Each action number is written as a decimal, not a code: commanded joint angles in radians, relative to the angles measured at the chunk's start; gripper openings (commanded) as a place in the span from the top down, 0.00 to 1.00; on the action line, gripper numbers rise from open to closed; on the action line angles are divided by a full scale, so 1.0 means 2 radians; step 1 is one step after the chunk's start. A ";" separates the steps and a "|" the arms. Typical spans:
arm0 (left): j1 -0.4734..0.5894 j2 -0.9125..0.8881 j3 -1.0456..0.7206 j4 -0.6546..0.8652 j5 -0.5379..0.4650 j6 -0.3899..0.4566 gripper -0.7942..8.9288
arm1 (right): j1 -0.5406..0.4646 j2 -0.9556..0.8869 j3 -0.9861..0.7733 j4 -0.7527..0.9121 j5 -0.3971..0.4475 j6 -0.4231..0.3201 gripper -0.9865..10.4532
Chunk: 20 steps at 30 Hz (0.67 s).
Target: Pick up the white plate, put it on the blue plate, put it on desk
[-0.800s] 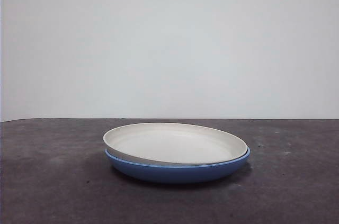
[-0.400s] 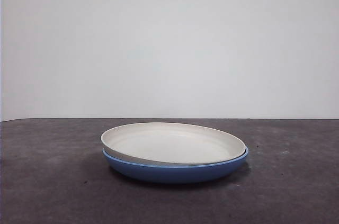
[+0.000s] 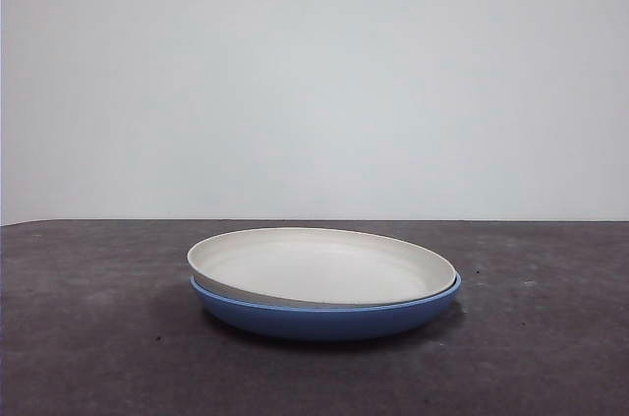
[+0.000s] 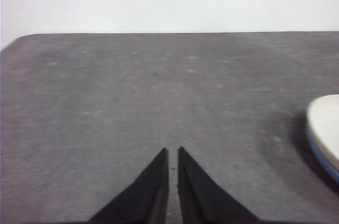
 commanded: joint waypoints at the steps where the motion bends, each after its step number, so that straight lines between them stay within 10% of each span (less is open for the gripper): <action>1: 0.001 0.000 -0.011 0.003 -0.036 0.007 0.89 | 0.003 0.000 0.006 0.005 0.000 0.005 0.88; 20: 0.001 0.000 -0.011 -0.004 -0.054 0.007 0.89 | 0.003 0.000 0.006 0.005 0.000 0.005 0.88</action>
